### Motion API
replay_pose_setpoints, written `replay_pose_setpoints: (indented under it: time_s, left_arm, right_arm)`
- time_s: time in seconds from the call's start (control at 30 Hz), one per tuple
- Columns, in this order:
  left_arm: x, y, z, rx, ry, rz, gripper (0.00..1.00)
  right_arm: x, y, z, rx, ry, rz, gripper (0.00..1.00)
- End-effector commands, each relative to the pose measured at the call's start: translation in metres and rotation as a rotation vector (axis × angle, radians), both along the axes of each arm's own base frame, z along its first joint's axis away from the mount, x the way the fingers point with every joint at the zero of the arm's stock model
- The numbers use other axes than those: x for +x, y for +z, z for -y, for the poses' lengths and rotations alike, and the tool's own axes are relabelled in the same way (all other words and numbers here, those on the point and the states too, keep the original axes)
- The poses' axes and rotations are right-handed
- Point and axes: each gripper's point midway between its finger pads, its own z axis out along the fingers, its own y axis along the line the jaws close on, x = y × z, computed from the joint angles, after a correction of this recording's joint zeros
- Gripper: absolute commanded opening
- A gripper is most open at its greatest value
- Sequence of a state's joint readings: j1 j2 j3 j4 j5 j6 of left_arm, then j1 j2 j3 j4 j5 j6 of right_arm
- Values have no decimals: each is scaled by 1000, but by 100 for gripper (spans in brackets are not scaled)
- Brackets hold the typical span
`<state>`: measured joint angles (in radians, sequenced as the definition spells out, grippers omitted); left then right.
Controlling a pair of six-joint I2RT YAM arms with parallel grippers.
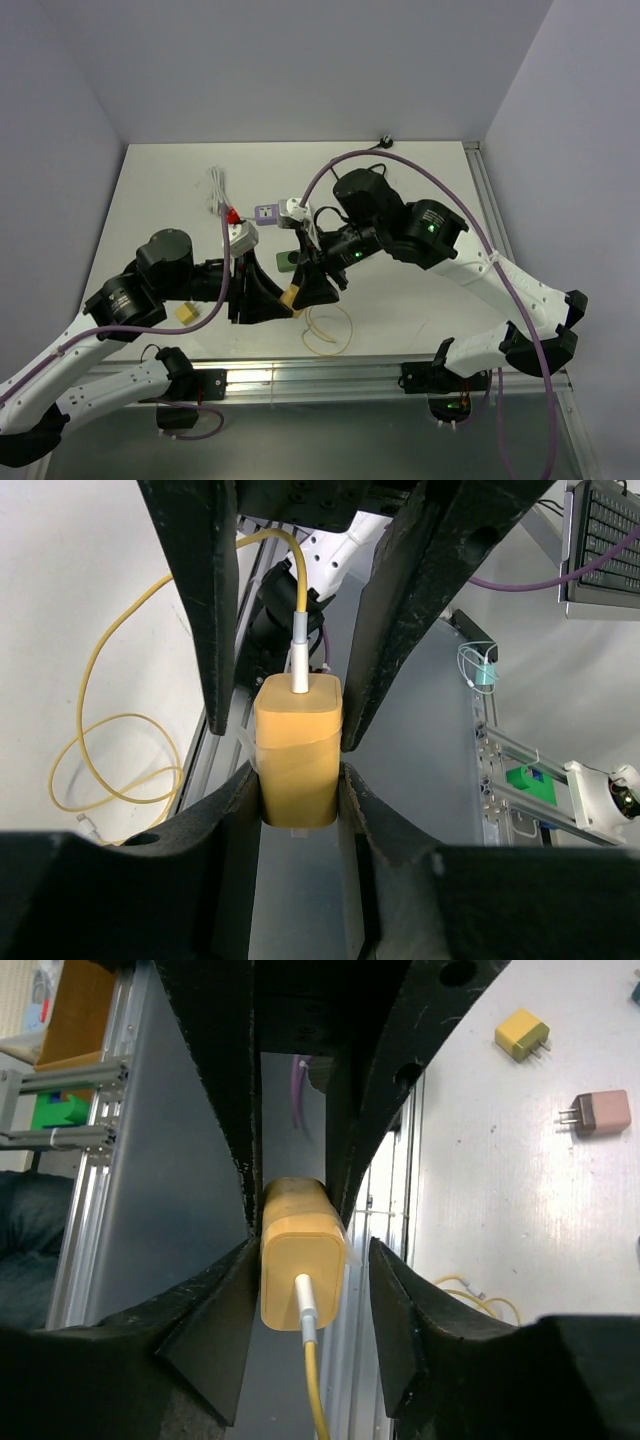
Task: Insert the plug
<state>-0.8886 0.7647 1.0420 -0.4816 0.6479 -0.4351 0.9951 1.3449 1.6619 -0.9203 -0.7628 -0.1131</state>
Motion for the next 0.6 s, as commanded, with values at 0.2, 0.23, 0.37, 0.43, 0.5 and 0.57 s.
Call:
replay_pose_setpoints:
  time_s: [0.2, 0.23, 0.37, 0.43, 0.5, 0.57]
  left_arm:
    - [-6, 18, -4, -64, -21, 63, 1]
    - [-6, 19, -4, -64, -18, 64, 4]
    - [12, 23, -11, -68, 117, 80, 45]
    - [17, 27, -20, -75, 182, 93, 57]
    - [27, 31, -29, -78, 270, 111, 61]
    - [32, 34, -40, -80, 338, 116, 64]
  right_arm:
    - [-5, -3, -6, 13, 34, -38, 22]
    - [-5, -3, -6, 13, 35, -39, 1]
    - [13, -8, -5, -12, -93, 6, 0]
    - [33, -9, 2, -33, -226, 52, 0]
    - [49, -4, 16, -21, -345, 83, 0]
    - [68, 2, 30, -10, -488, 90, 0]
